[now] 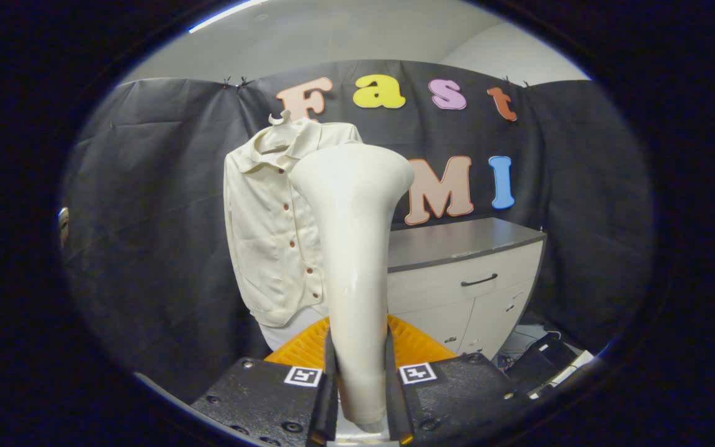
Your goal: Iron the clothes twice with a garment steamer, once on the left side and once on the right side.
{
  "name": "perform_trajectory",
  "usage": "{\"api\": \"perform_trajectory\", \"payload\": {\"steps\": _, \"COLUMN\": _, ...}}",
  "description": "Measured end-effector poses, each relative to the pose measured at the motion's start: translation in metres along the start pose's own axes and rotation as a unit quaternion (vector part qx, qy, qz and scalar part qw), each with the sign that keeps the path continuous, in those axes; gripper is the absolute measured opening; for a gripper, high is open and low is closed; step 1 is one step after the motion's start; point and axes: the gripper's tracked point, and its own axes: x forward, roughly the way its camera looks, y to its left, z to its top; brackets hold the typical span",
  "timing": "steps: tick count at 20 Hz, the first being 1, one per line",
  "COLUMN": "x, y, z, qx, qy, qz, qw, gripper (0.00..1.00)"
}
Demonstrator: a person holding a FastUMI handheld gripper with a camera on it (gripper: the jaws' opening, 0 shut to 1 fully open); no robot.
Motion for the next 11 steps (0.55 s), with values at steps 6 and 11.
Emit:
{"api": "perform_trajectory", "payload": {"steps": 6, "x": -0.028, "y": -0.024, "z": 0.003, "qx": -0.007, "qy": -0.031, "qz": -0.003, "qw": 1.0, "gripper": 0.31}}
{"api": "perform_trajectory", "payload": {"steps": 11, "x": -0.035, "y": -0.03, "z": 0.014, "qx": -0.003, "qy": -0.041, "qz": 0.001, "qw": 0.999, "gripper": 0.31}}
